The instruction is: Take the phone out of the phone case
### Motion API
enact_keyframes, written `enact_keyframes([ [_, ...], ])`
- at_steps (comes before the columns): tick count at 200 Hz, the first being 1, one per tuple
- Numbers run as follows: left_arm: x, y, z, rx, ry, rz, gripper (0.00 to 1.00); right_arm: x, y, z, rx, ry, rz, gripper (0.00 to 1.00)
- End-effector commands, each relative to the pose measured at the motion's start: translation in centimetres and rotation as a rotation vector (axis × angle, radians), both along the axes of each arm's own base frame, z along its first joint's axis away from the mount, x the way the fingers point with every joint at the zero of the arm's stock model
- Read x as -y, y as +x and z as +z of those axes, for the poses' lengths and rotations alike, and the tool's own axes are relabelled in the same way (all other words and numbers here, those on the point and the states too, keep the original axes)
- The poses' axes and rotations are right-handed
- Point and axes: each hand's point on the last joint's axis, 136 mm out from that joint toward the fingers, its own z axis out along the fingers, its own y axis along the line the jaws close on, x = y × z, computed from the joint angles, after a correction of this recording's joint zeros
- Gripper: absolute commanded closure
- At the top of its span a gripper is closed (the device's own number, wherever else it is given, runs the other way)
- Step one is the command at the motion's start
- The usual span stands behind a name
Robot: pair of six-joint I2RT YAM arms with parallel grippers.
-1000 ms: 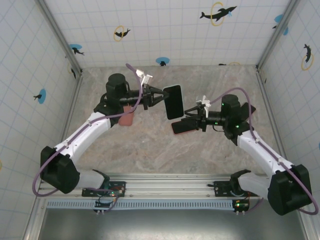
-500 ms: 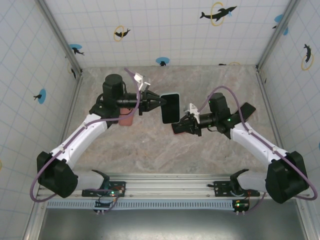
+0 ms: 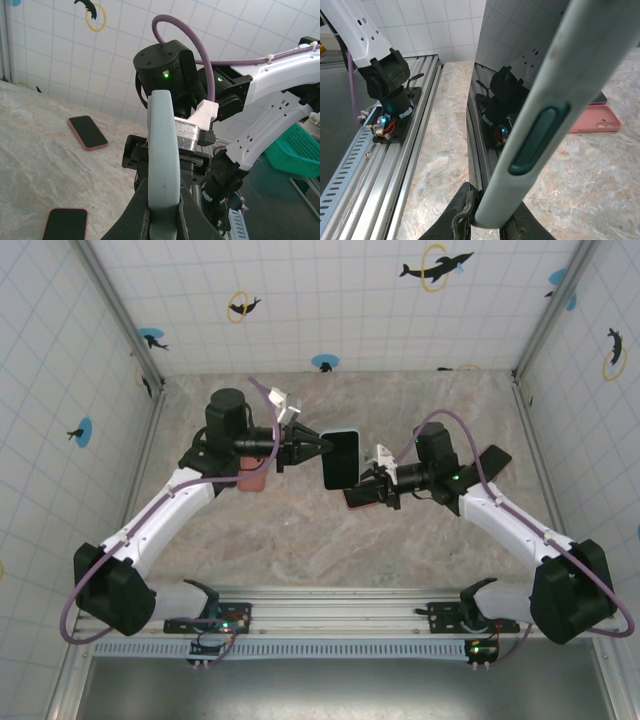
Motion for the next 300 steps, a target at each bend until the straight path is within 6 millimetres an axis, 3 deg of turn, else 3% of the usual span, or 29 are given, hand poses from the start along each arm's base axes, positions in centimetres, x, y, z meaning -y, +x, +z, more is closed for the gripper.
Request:
enact_keyframes([
  [1,-0.4,-0.6,0.9,0.052,-0.031,-0.034,1.00,-0.6,0.3,2.2,0.062,0.045,0.020,0.81],
  [101,-0.3,-1.4,0.7,-0.060,-0.041,-0.105,1.00,-0.5,1.7,0.8,0.224,-0.085,-0.034,0.88],
  [200,-0.3,-1.8,0.7,-0.153,-0.036,-0.121,1.00,-0.6,3.4,2.9,0.505,-0.059,-0.175,0.88],
  [300,-0.4,-1.7,0.4,-0.149,-0.033,-0.094,1.00,-0.9,3.7,6.5,0.541,0.064,-0.239,0.88],
])
